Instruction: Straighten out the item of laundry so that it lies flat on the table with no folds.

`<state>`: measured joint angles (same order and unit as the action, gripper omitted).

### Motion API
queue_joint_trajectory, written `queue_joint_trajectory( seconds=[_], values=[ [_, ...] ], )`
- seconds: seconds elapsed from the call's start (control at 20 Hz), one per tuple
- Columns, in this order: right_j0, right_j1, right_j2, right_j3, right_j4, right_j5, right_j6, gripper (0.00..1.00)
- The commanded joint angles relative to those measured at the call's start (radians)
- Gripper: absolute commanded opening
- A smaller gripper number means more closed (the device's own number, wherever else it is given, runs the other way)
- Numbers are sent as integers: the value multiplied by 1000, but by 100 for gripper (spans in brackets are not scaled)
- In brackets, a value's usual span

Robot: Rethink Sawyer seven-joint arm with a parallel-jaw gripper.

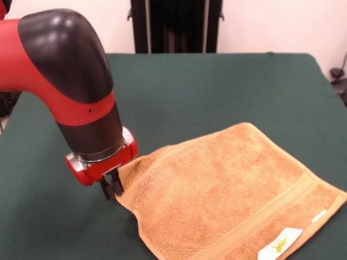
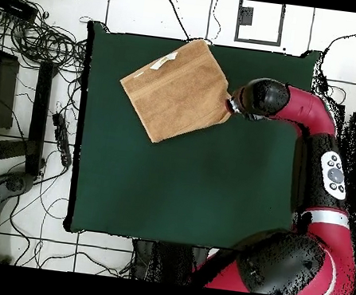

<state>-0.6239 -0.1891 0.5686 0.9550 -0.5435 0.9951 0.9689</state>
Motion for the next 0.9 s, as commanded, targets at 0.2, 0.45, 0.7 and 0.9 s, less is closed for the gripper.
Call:
queue_joint_trajectory(
  seconds=[0.2, 0.45, 0.7, 0.9],
  values=[
    [69, 66, 104, -171, -1, 196, -357, 0],
    [84, 71, 107, -189, 0, 220, -384, 0],
    [102, 80, 114, -220, -10, 280, -455, 0],
    [108, 87, 121, -238, -20, 324, -529, 0]
  ],
)
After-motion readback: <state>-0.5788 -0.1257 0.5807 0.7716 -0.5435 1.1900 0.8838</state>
